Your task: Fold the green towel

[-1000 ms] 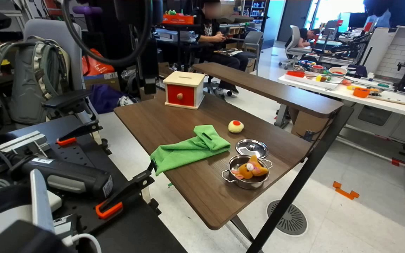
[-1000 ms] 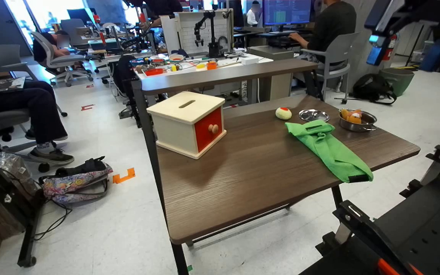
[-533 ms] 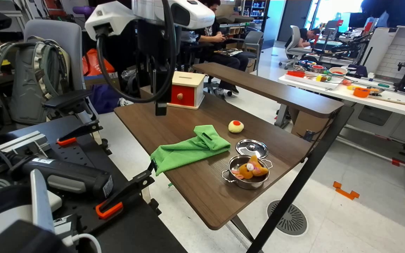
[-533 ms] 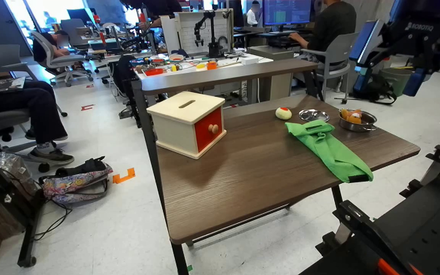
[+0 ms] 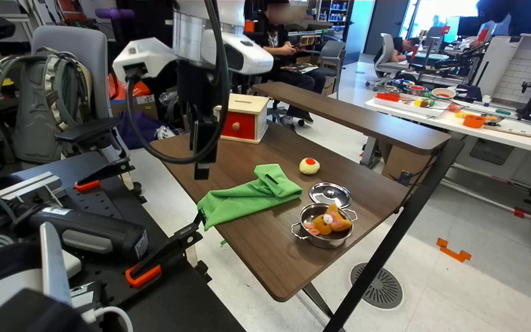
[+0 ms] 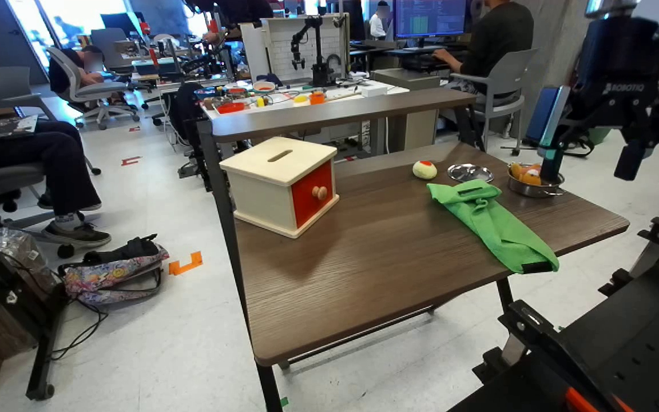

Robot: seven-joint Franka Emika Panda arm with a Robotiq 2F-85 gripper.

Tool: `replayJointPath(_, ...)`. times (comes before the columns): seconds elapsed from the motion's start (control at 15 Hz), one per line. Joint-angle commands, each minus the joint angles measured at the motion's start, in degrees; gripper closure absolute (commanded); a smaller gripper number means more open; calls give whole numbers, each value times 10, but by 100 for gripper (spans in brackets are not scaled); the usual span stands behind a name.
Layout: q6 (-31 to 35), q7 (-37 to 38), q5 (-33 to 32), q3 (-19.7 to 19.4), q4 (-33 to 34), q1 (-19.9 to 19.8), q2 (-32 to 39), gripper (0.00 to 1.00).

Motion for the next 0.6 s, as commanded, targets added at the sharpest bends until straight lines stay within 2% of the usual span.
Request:
replayJointPath(0.0,-6,18,-10,-1,45,-7,71,0)
replayJointPath(0.27,-7,34,-12,-10,90,-4,136,0)
replayJointPath(0.53,7,83,-39,-31,133,18,206,0)
